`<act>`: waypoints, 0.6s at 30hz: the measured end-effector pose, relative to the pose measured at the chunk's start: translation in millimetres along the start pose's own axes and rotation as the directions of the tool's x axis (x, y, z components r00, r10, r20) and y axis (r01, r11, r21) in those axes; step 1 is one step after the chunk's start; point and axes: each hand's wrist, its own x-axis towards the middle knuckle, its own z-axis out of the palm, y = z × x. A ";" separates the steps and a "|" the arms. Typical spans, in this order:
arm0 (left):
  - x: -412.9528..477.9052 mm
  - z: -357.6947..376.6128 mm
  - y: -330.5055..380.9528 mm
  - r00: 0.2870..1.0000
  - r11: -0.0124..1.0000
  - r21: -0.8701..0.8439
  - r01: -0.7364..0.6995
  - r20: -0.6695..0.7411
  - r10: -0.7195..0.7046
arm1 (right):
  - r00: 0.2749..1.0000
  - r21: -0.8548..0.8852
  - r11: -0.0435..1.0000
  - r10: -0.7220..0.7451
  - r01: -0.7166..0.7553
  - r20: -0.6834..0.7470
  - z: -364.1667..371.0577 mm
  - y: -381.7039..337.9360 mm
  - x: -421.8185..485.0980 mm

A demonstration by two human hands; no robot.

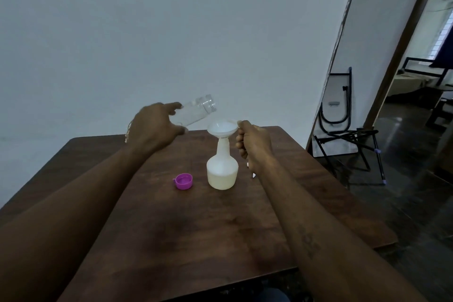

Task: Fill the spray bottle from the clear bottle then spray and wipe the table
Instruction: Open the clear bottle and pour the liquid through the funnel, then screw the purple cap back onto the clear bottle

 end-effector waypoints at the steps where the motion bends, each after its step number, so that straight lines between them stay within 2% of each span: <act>1: -5.8 4.4 -3.7 0.998 0.995 -0.084 0.052 0.028 -0.050 | 1.000 -0.002 1.000 0.002 -0.002 -0.001 -0.6 0.4 0.4; 4: -23.8 18.7 -11.9 0.988 0.946 -0.285 0.153 0.069 -0.139 | 1.000 0.013 1.000 0.020 -0.020 0.000 -2.3 1.2 0.5; 9: -49.9 43.7 -17.0 0.983 0.846 -0.501 0.184 0.070 -0.172 | 0.999 0.027 0.999 0.035 -0.035 -0.005 -1.8 1.5 -2.1; 18: -88.4 63.6 -13.8 0.987 0.817 -0.562 0.131 -0.005 -0.162 | 0.999 0.050 0.999 -0.007 0.009 -0.044 -5.4 6.4 -20.8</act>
